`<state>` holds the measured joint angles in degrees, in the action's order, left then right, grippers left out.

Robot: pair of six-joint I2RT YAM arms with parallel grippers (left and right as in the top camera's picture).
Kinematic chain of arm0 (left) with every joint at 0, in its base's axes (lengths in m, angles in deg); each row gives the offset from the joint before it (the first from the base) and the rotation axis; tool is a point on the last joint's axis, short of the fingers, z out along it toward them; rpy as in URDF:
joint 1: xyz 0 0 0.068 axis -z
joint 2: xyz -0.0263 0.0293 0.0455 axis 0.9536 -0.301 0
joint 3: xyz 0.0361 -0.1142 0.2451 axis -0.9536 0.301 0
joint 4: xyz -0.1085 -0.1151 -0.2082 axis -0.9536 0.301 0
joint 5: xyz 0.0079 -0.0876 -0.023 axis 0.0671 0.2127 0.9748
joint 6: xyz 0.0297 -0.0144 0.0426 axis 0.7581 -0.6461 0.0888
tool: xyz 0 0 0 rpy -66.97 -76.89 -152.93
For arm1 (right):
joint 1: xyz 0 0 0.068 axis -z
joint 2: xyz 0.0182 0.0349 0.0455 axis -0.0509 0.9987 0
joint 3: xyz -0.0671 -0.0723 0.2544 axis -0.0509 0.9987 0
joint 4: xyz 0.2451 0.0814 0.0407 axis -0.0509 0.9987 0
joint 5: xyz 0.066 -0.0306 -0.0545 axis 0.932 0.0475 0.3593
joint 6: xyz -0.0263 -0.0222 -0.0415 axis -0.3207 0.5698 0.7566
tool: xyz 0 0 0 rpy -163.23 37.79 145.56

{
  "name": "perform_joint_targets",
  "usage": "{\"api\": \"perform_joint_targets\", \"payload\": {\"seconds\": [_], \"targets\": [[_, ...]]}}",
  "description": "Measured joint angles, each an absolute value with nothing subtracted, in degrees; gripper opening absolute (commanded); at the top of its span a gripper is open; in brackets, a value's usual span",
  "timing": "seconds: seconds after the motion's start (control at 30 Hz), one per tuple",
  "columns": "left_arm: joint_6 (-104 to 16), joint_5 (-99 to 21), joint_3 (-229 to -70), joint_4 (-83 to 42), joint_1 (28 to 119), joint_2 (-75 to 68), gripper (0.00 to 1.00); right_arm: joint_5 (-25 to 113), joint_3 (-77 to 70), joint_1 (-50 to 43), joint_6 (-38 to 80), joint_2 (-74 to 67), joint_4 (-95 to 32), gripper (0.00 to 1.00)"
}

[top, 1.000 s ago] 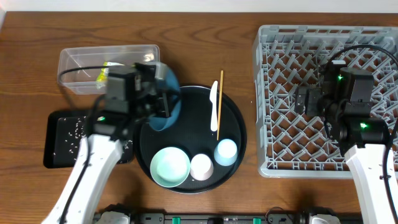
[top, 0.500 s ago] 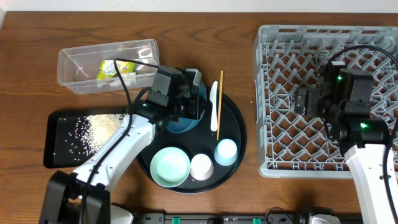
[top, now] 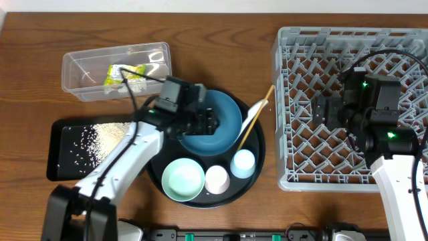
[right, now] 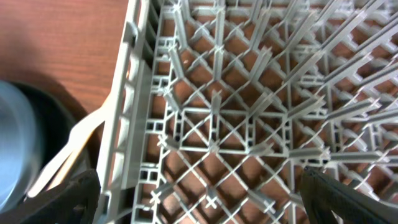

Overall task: Sort waste into correct bins and load items into the dishwasher rack
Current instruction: 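Return blue plate to round tray and release with left gripper, then reach right gripper to light-blue cup and grasp it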

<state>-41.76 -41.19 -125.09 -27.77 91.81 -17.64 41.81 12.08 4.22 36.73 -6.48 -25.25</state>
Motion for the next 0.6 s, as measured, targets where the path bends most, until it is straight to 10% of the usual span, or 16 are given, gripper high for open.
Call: {"api": "perform_joint_targets", "payload": {"seconds": [0.6], "targets": [[-38.68, -48.86, -125.15, -8.14, 51.23, -0.43, 0.89, 55.38, 10.79, -15.39, 36.44, -6.48, -20.97, 0.99]]}}
